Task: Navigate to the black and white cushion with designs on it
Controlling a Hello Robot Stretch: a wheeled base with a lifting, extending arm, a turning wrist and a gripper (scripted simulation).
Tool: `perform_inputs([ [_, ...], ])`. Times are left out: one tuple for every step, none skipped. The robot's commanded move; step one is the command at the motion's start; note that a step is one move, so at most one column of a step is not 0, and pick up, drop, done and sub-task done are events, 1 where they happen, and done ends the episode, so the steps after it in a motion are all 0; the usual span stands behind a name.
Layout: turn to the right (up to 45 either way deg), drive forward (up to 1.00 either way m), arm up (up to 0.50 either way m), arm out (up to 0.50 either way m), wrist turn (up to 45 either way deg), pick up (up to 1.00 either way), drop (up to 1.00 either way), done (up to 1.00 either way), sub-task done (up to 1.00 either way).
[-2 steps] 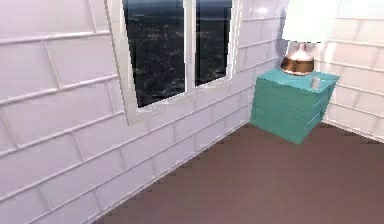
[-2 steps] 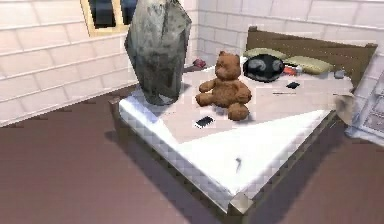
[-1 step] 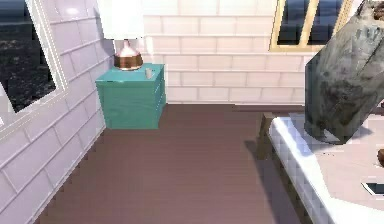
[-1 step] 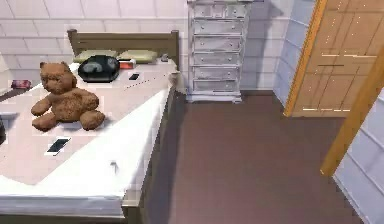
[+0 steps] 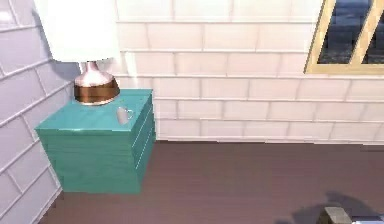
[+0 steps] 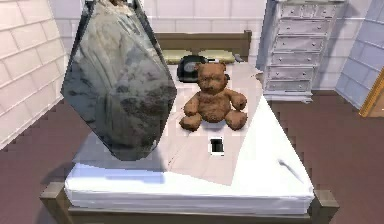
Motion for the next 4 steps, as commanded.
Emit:
perform_inputs([
  [3.0,0.0,0.0,0.0,0.0,0.0,0.0,0.0,0.0],
  [0.0,0.95,0.0,0.0,0.0,0.0,0.0,0.0,0.0],
  [45.0,0.0,0.0,0.0,0.0,0.0,0.0,0.0,0.0],
  [15.0,0.0,0.0,0.0,0.0,0.0,0.0,0.0,0.0],
])
